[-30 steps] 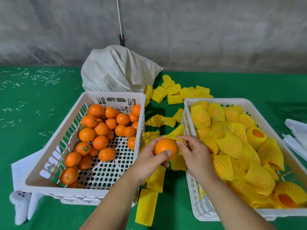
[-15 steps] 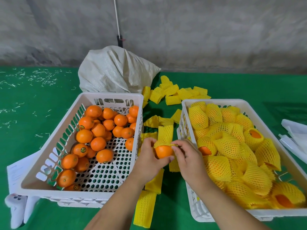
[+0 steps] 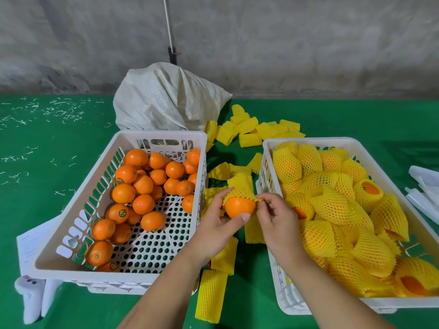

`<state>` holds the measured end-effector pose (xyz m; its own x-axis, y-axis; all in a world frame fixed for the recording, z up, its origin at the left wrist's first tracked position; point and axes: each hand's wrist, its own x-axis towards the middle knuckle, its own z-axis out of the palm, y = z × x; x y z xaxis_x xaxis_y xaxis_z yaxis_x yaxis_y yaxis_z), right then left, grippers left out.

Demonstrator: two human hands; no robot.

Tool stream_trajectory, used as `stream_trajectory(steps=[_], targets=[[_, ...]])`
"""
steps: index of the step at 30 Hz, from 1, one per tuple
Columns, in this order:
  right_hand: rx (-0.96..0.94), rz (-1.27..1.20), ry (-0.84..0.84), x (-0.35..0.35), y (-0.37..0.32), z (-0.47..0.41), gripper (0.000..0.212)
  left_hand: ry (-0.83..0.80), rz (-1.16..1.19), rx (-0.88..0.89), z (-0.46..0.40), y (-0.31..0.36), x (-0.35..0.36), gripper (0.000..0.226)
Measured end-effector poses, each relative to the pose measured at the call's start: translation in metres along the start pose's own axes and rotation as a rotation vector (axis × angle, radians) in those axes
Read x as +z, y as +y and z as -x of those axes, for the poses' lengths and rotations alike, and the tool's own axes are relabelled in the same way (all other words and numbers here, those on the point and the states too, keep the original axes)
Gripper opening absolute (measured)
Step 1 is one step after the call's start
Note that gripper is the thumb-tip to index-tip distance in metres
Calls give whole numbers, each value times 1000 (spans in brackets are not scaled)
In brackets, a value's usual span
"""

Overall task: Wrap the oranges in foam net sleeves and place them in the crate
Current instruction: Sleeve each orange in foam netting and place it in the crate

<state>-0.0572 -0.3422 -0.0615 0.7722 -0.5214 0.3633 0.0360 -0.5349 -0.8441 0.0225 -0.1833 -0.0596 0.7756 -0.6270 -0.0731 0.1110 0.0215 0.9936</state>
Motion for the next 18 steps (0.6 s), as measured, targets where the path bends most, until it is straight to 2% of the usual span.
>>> stream_trajectory(steps=[2,5,8,11,14,16,18], targets=[[-22,-39,47,0,-3,1,16,42,-45,24,-2,-1,2,66],[-160,7,4,0,-5,5,14,178,-102,18,-5,-2,3,67],[-56,4,-90,3,-6,2,24,268,-96,-19,-5,-3,7,77],[-77,74,-171,5,-6,3,36,190,26,-59,-4,-1,6,76],[-94,62,-91,2,-6,1,30,45,45,-55,-1,2,6,81],[-56,45,-53,2,-6,-1,31,19,44,-40,0,3,6,79],[-41,82,-84,3,-5,0,32,26,89,-31,-1,3,4,78]])
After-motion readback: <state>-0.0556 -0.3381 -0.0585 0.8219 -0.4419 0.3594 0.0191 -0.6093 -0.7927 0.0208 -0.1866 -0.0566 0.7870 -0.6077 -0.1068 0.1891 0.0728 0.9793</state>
